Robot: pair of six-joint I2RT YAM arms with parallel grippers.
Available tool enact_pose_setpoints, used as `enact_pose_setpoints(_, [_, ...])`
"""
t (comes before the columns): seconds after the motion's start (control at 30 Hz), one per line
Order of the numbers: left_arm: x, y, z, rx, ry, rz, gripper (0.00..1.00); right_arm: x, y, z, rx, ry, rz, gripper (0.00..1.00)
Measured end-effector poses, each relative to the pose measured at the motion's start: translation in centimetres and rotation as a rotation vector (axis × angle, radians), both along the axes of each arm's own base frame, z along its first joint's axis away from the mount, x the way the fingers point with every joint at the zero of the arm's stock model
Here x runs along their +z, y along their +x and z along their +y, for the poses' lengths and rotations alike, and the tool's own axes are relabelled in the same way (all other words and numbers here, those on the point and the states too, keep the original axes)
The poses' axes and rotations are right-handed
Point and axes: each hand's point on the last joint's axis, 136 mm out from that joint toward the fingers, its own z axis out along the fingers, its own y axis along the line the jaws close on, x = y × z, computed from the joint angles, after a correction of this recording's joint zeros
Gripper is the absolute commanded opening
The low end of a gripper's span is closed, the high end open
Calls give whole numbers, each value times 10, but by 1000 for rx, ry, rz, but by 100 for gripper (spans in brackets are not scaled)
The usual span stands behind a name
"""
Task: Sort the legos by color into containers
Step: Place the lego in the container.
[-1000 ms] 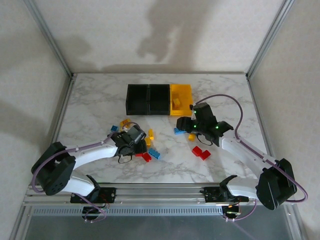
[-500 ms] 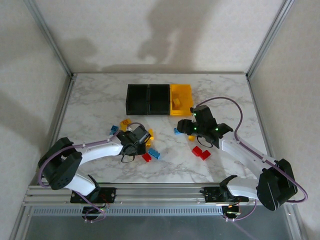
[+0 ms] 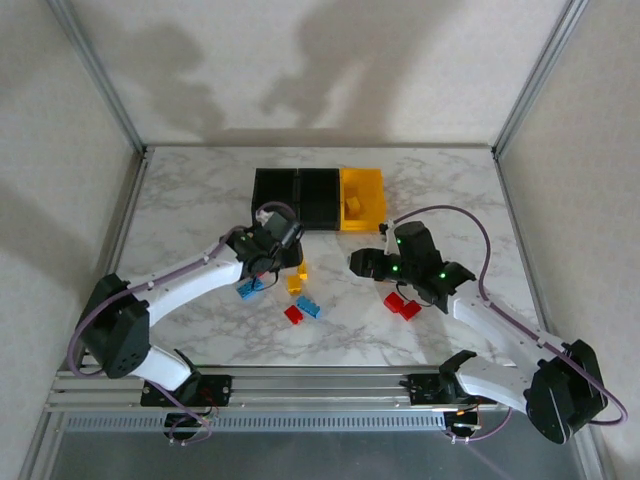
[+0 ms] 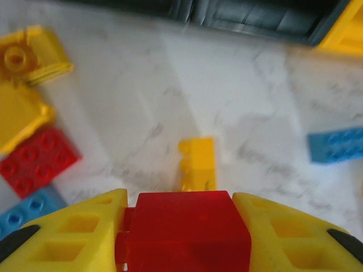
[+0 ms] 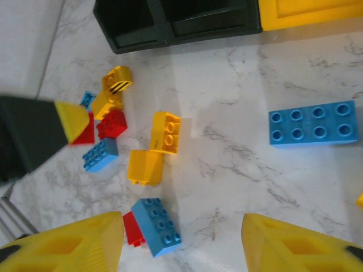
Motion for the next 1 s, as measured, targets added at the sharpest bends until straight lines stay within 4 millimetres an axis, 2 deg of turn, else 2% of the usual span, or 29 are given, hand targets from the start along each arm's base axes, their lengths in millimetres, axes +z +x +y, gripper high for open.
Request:
enact_pose_setpoints(0.1, [13,26,-9,-2,-5,-32,33,6,-2,-1,-5,25,-17,60])
enact_pose_setpoints(0.2, [16,51,-21,-15,-2,-41,32,11,-3,-2,-18,49,-24,60])
enact_pose_setpoints(0.4, [4,97,-45,-41,8,-30,31,8,-8,-6,-50,74,-11,60])
enact_pose_setpoints(0.6, [-5,141,-66,-52,15,-39,31,13,-12,-16,-95,100,-31,60])
enact_pose_setpoints(0.8, [-18,175,-77,-49,39,-37,32,8,-16,-22,-127,105,-18,59])
enact_pose_setpoints(1.0, [-34,193,-78,-37,74,-21,34,14,-17,-27,-151,115,-28,60])
